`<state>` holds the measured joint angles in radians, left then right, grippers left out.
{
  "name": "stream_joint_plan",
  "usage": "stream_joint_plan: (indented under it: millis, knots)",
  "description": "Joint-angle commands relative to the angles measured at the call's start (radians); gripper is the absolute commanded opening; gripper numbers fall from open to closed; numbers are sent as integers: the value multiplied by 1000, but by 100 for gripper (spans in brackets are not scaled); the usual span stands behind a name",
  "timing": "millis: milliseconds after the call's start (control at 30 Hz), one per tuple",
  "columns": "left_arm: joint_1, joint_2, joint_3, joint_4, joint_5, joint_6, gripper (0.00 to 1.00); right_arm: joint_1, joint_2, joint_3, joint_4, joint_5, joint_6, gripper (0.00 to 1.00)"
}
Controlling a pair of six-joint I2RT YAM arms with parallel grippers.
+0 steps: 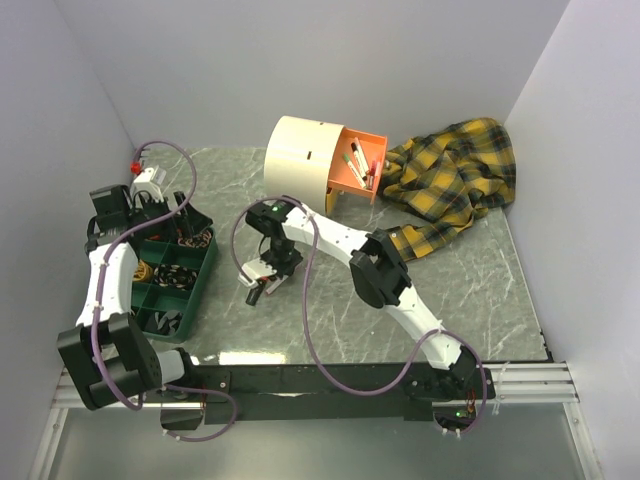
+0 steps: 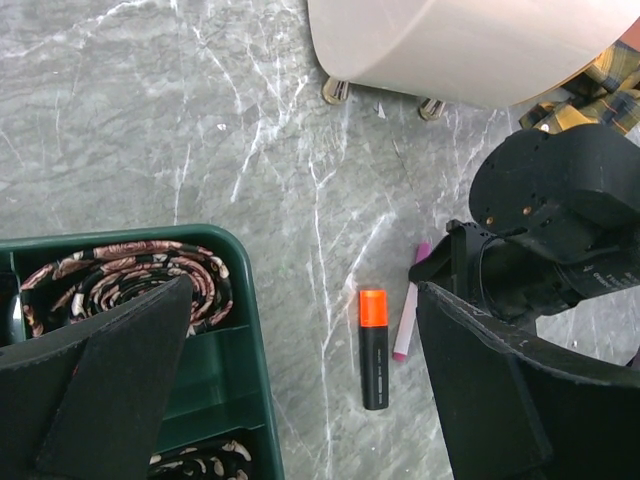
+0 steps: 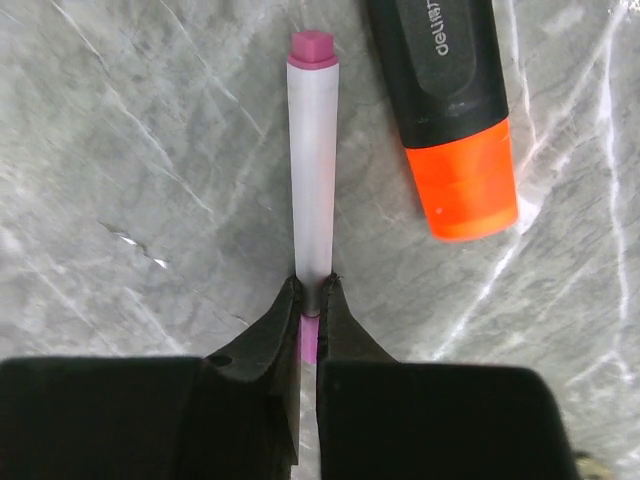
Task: Sort the stationery into containers
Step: Pick up the pen from the center of the board, then place the pen in the drawer.
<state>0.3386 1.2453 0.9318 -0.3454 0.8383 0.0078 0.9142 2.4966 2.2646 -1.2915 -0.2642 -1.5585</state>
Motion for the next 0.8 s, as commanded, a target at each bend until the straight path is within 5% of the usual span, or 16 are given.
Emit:
stream_joint_plan:
  millis: [0, 167, 433, 567, 767]
  knots:
    - [-4, 20, 61, 35, 44, 24, 100, -31, -132, -43, -68, -95, 104, 0]
    - [-6, 39, 88, 74, 35, 11, 99, -64, -399, -129, 32, -242, 251, 0]
    - [-7, 75, 176, 72, 22, -47, 99, -233, -700, -237, 358, -444, 867, 0]
    - [-9, 103, 219, 89, 64, -107, 99, -380, -795, -359, 720, -423, 1323, 0]
    - [-16, 97, 233, 115, 59, -161, 99, -563, -768, -392, 877, -342, 1538, 0]
